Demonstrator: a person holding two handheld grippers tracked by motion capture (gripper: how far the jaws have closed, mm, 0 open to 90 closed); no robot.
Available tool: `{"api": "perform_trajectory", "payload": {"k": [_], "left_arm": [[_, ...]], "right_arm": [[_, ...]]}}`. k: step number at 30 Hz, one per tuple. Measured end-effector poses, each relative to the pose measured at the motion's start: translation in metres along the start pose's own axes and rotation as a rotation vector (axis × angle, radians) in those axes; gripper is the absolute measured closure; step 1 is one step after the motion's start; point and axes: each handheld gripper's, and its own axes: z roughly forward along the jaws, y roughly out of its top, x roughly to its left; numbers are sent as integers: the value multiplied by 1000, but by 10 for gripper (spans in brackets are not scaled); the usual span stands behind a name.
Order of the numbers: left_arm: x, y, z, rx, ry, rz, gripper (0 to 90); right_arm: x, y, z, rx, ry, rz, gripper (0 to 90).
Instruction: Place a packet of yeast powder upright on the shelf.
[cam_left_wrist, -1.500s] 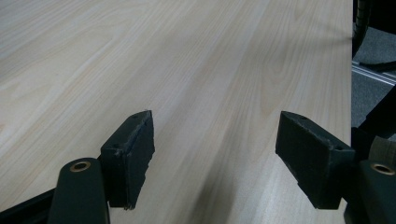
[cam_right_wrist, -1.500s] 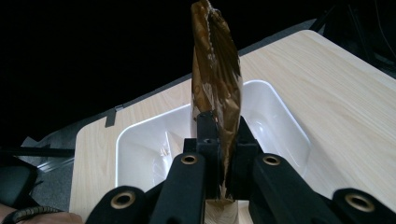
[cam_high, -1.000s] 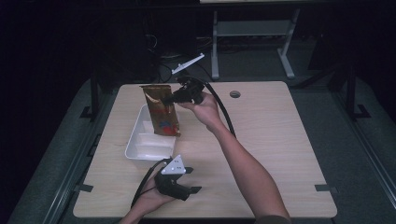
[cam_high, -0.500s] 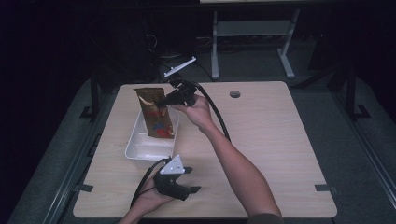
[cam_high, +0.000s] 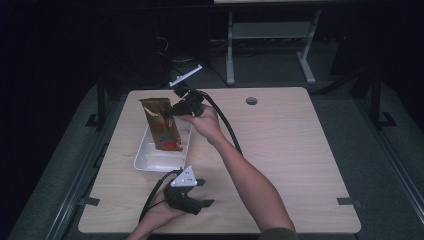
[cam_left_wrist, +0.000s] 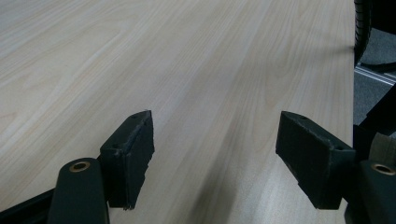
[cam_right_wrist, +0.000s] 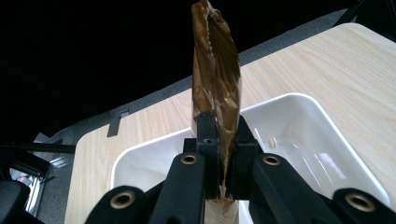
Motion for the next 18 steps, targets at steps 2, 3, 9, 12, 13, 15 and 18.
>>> {"api": "perform_trajectory", "payload": {"k": [2,3,9,12,13,15,18], "left_arm": [[0,0,0,0,0,0,274],[0,0,0,0,0,-1,273],[1,-1,0,1,-1,0,273],[1,-1,0,-1,1,-2,274],[1,-1,-1,-1,1,-2,274],[1,-1,-1,0,1,-2,274],[2,-1,-1,1,0,-4,273]], "right_arm": [[0,0,1,-3,1,1,858],[0,-1,3,-2,6,1,858],[-1,-3,10,5,11,7,857],[-3,-5,14,9,10,12,857],[-4,-6,14,11,10,11,857],[-4,-6,15,10,13,14,857],[-5,-7,17,13,12,19,857]]}}
